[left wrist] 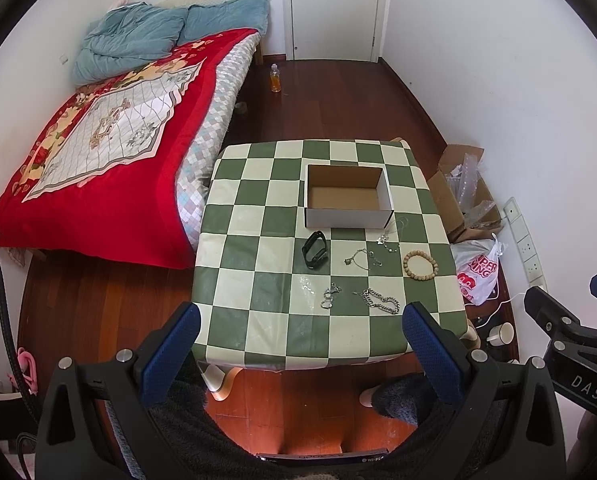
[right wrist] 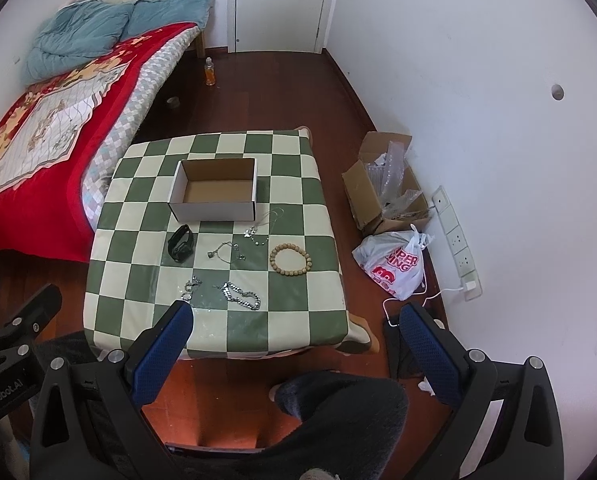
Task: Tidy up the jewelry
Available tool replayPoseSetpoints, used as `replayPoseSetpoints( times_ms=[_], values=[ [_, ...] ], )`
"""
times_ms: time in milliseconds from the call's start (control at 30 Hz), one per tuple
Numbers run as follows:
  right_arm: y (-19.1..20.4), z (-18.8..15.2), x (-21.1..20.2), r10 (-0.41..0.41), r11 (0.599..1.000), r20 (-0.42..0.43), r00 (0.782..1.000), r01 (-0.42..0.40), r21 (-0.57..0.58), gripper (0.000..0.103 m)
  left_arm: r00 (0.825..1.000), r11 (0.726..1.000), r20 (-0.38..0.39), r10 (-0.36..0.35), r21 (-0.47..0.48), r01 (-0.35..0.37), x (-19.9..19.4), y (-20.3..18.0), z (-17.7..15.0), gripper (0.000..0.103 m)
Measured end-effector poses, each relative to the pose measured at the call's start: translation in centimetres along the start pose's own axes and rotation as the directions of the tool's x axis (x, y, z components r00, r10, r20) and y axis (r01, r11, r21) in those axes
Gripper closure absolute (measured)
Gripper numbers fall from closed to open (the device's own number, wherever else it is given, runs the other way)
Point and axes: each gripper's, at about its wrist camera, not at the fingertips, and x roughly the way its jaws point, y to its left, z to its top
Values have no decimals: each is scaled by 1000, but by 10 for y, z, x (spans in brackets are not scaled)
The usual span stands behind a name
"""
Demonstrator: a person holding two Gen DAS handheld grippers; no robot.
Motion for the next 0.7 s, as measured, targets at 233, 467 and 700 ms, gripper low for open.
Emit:
replayPoseSetpoints(
  times_ms=[233,467,700],
  values=[
    [-1,1,0,1,1000,-2,1000,-1,8,0,1000,1000,-5,2,-9,-2,3,8,1,0],
    [-3,2,1,1,1000,-3,1000,-1,8,0,1000,1000,-7,3,-11,-3,4,10,1,0],
    [-3,2,0,5,1000,-1,1000,-5,11,0,1000,1000,-5,1,-9,-1,4,10,1,0]
  ],
)
